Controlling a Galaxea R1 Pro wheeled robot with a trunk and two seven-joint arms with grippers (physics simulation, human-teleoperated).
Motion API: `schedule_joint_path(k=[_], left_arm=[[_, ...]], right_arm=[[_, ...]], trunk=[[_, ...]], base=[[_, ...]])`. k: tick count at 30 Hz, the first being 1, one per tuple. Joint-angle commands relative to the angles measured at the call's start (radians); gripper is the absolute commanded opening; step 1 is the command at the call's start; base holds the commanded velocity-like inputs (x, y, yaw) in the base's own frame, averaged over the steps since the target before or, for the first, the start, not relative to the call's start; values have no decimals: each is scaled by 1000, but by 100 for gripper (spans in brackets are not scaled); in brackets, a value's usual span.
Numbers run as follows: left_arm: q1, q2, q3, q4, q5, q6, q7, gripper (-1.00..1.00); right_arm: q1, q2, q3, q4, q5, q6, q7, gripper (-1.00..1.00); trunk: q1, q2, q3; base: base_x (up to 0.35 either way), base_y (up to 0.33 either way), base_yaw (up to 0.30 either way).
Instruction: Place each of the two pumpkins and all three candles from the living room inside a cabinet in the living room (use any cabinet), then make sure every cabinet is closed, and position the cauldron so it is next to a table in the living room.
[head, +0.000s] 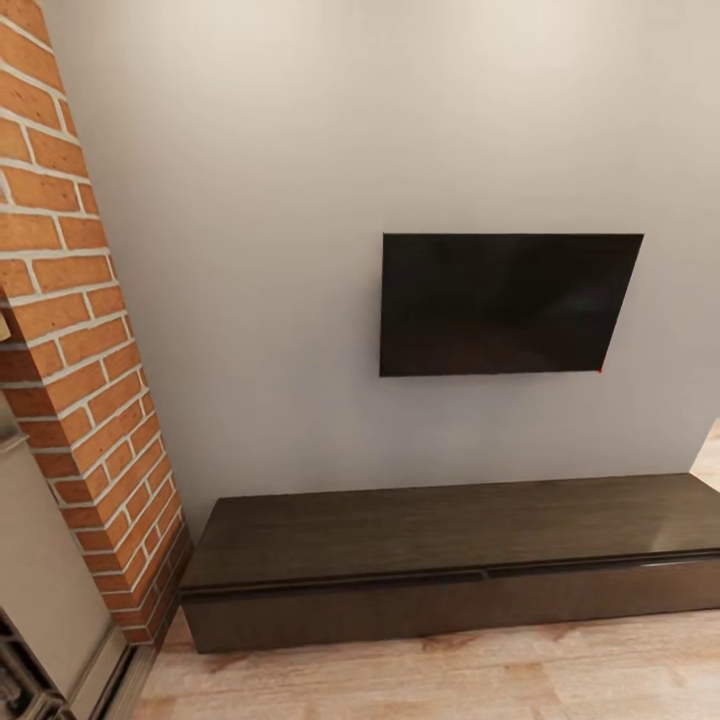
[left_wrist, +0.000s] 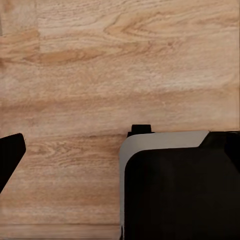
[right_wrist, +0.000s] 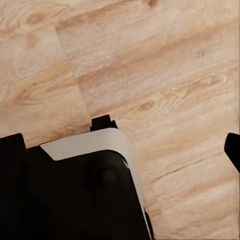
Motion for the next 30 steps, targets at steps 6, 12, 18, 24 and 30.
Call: schedule_joint_path(k=[6, 12, 18, 24, 30], left_arm=[[6, 0, -9, 2, 7, 2, 9, 100], [7, -2, -8, 46, 7, 5, 14, 100], [7, -2, -7, 55, 7, 14, 17, 100], [7, -3, -7, 56, 8, 86, 14, 100], [7, -3, -7, 56, 9, 121, 13, 100]], right_arm=[[1, 3, -6, 106, -1, 6, -2, 100], [1, 2, -7, 125, 0, 7, -2, 100], [1, 3, -7, 128, 0, 7, -2, 100], [2, 2, -7, 128, 0, 7, -2, 100], [3, 2, -7, 128, 1, 7, -2, 100]], trunk=[[-8, 13, 5], [-31, 55, 24], [-54, 97, 43], [-77, 139, 61], [-100, 181, 80]], base=[[0, 0, 0], [0, 0, 0], [0, 0, 0], [0, 0, 0], [0, 0, 0]])
